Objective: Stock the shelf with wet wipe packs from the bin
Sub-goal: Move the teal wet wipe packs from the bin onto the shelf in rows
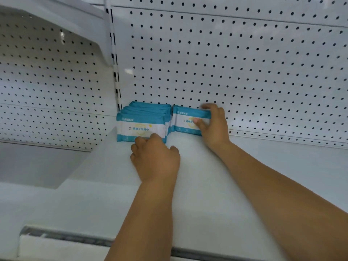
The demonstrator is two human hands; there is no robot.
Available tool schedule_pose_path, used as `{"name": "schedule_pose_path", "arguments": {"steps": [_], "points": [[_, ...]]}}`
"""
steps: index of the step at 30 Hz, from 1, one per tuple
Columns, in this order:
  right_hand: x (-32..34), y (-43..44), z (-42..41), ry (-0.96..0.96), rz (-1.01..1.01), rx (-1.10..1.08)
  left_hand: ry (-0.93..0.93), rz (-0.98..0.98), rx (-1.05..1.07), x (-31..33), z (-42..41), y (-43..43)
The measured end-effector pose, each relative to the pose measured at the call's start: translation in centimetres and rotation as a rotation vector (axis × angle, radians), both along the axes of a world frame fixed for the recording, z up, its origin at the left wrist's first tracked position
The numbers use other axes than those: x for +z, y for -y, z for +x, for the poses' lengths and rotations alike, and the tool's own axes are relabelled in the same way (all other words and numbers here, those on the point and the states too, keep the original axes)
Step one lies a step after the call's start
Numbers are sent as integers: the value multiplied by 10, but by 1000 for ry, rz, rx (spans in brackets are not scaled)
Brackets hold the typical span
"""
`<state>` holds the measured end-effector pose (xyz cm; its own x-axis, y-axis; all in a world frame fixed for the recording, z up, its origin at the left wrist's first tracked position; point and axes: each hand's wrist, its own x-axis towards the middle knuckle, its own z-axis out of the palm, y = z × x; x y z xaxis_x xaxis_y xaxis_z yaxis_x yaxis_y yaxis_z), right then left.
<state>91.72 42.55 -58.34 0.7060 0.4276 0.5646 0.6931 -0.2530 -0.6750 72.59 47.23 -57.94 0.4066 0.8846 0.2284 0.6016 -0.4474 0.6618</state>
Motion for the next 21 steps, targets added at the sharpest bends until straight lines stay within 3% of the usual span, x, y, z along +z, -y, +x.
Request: {"name": "schedule_pose_path", "arguments": {"steps": [4,12,16,21], "points": [[0,2,0,-51,80,50,-26,15,5,-2,2,0],[-8,21,11,-187,-23,5,-11,1,14,-2,1,1],[-1,20,9,-122,-107,-24,-37,5,3,0,1,1],[-1,21,9,-217,-134,-58,-46,11,-8,1,0,1]]}}
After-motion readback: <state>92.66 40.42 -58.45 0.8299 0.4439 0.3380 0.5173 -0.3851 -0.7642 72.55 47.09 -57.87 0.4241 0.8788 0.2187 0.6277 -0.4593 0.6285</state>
